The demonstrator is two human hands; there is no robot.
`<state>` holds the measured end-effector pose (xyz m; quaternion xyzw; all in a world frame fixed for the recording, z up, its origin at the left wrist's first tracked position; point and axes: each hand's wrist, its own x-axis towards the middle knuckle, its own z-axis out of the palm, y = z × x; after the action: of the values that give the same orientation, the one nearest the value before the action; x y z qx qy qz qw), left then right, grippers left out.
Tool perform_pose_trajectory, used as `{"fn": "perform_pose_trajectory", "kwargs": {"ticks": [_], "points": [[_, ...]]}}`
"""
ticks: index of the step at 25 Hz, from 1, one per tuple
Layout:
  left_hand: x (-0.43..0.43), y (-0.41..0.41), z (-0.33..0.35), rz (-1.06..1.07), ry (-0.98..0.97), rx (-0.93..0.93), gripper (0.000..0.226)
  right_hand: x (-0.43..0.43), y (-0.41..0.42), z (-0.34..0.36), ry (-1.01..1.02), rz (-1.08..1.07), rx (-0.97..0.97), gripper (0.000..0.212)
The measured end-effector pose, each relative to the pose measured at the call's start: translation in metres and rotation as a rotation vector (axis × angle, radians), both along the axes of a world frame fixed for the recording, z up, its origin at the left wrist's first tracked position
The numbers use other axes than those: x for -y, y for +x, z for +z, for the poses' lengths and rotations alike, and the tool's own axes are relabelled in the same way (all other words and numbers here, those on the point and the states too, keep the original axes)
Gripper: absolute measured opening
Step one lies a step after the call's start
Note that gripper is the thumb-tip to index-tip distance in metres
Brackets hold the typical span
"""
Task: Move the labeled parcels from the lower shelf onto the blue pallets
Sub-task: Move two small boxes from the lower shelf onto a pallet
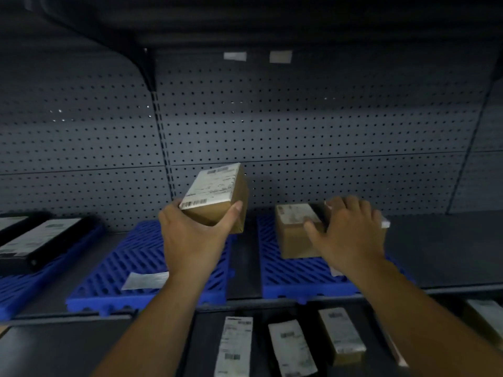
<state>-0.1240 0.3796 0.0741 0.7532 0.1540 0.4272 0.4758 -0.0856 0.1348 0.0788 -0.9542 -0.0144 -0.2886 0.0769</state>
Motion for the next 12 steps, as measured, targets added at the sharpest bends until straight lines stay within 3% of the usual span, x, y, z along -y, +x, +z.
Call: {"fn": "perform_pose_trajectory", "kwargs": {"ticks": [6, 12], "points": [[0.121, 0.033, -0.002, 0.033, 0.055, -0.048, 0.105, 0.092, 0.034, 0.011, 0.056, 0.042, -0.014, 0.068], [0.164, 0.057, -0.011, 0.084, 0.156, -0.085, 0.109, 0.129, 0.051, 0.003, 0.128, 0.056, 0.007, 0.063]]}}
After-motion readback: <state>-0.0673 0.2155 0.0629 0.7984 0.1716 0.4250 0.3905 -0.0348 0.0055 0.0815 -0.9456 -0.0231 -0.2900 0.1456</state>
